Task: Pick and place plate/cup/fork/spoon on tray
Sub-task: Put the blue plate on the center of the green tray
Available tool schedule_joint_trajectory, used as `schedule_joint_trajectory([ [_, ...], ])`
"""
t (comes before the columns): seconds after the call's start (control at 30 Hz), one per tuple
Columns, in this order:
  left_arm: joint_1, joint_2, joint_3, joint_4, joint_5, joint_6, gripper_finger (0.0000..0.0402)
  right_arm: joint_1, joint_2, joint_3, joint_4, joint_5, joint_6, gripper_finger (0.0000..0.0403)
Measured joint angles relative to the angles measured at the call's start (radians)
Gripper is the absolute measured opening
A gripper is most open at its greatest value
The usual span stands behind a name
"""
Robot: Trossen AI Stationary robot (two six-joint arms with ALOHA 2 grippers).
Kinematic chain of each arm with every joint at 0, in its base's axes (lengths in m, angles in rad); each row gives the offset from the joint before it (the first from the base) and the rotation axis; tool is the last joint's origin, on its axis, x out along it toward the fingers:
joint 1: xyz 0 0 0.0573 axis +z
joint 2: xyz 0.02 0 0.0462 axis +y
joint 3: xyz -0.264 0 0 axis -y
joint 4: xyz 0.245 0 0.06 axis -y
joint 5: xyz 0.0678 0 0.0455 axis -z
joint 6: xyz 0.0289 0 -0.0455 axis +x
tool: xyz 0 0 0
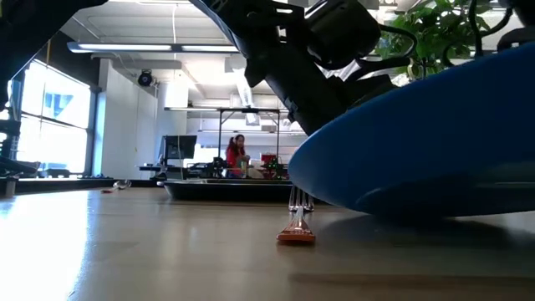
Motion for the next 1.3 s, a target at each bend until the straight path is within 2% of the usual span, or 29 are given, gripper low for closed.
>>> schedule_joint_trajectory([
  [0.17, 0.014, 0.0, 0.039, -0.09, 0.126, -0.007, 0.004, 0.085, 0.002, 0.0, -0.001, 0.04, 0.097, 0.0226],
  [0.43, 0.027, -0.001, 0.048, -0.113, 0.203, -0.005, 0.011, 0.235, 0.012, 0.0, 0.002, 0.141, 0.218, 0.0226],
  [0.7, 0.053, -0.001, 0.048, -0.152, 0.342, -0.003, 0.0163, 0.294, 0.099, 0.0, 0.007, 0.185, 0.267, 0.0226],
  [0.93, 0.06, 0.011, 0.047, -0.172, 0.395, -0.005, 0.0164, 0.311, 0.15, 0.0, 0.048, 0.187, 0.271, 0.0226],
  [1.3, 0.041, 0.037, 0.049, -0.129, 0.418, -0.031, 0.013, 0.314, 0.151, 0.0, 0.048, 0.181, 0.25, 0.0226],
])
